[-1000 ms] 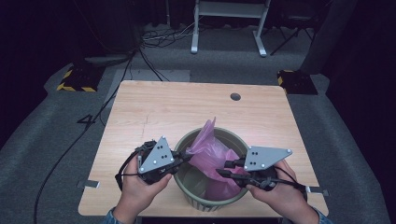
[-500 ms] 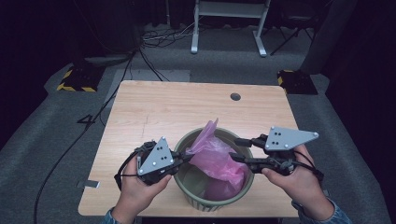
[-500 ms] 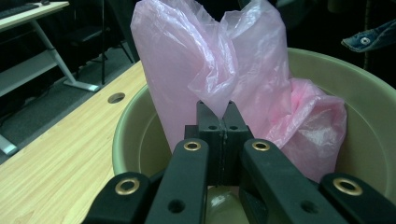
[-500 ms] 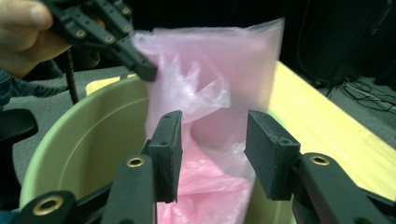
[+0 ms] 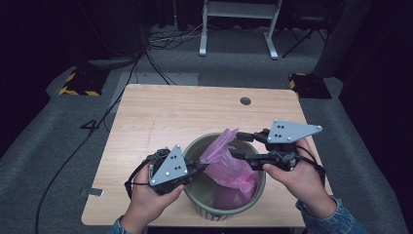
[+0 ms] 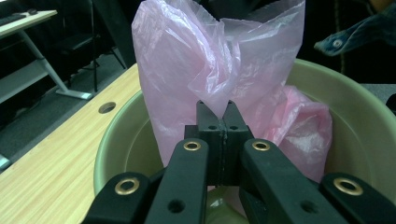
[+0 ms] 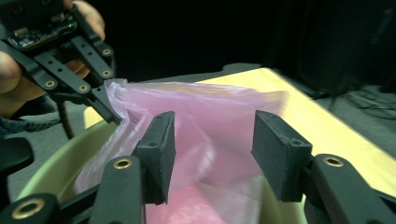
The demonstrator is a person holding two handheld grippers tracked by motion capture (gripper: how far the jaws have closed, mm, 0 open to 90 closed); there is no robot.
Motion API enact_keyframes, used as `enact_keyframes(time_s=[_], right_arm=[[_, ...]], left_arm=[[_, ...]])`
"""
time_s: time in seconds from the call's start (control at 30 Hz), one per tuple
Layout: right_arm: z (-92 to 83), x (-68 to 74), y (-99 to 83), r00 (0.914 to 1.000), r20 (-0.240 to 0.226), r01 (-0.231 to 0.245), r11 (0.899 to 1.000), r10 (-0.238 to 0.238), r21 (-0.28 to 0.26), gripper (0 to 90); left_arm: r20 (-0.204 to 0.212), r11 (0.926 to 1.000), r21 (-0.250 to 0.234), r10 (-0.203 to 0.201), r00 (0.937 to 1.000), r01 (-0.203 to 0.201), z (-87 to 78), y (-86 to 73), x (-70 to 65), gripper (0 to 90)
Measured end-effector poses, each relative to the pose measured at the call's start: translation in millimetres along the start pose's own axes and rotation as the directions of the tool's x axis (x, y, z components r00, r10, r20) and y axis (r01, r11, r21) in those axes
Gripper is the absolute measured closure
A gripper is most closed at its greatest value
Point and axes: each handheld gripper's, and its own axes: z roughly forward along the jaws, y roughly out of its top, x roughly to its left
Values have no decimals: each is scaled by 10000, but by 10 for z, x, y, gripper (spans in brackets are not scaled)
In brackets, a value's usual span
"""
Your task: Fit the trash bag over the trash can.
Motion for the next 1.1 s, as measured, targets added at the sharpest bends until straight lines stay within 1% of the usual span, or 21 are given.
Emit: enact_keyframes(time_s=[0.1,0.13,0.17,0.2,0.23,0.27,0.3,0.33,0.37,0.4,0.47,0.6,0.67,0.7,0.73,0.8,0.83,0.93,1.0,1.1], right_arm=[[144,32,-12,9990,-446,52,9997,-41,232,496],[190,47,-16,9982,-590,73,9994,-53,342,514],[229,60,-19,9971,-759,137,9988,-100,479,565],[262,72,-23,9951,-973,253,9977,-191,624,652],[281,85,-26,9932,-1118,413,9964,-328,746,765],[285,96,-28,9916,-1198,587,9950,-488,807,864],[274,106,-31,9921,-1112,672,9941,-575,855,900],[256,110,-34,9934,-973,691,9935,-603,899,900],[239,109,-38,9945,-850,697,9932,-618,934,900],[201,105,-48,9962,-631,666,9928,-605,995,900],[134,95,-69,9979,-349,582,9927,-548,1057,900],[-33,85,-133,9987,168,460,9929,-481,1097,900],[-116,81,-168,9990,257,342,9942,-370,1016,900],[-161,80,-191,9990,325,270,9949,-302,969,900],[-183,81,-206,9991,341,214,9953,-247,941,900],[-223,104,-254,9996,245,99,9959,-122,897,900],[-230,117,-271,9997,223,115,9957,-136,916,900],[-253,186,-341,10000,85,26,9965,-33,839,900],[-256,228,-376,9999,-7,-125,9973,126,726,896],[-233,300,-426,9997,-120,-196,9963,207,835,844]], left_arm=[[-26,10000,-49,43,10000,-43,7,11,-9,896],[-33,10000,-64,67,10000,-67,7,14,-8,896],[-37,10000,-75,55,10000,-56,7,14,-7,897],[-47,10000,-59,47,10000,-47,6,14,-6,897],[-108,10000,-7,34,9999,-34,3,11,-2,897],[-200,10000,34,2,9998,-2,-3,5,8,898],[-243,10000,2,-69,9997,69,-13,-4,18,898],[-283,9999,-19,-111,9995,110,-23,-11,29,899],[-411,9998,-32,-173,9990,172,-43,-22,46,899],[-484,9997,-62,-242,9985,239,-56,-30,56,900],[-676,9993,-141,-368,9970,359,-96,-49,86,900],[-1058,9972,-204,-736,9917,718,-159,-88,136,900],[-1219,9964,-169,-846,9889,831,-170,-106,147,900],[-1232,9964,-162,-852,9887,838,-170,-111,150,900],[-1171,9960,-183,-890,9891,875,-162,-115,149,900],[-1203,9967,-98,-815,9894,809,-144,-110,138,900],[-1218,9970,-63,-772,9896,770,-131,-105,132,900],[-1269,9975,-81,-701,9894,696,-107,-93,126,900],[-1371,9982,-120,-605,9887,594,-100,-79,117,900],[-1581,9984,-170,-568,9858,548,-110,-64,117,900]])
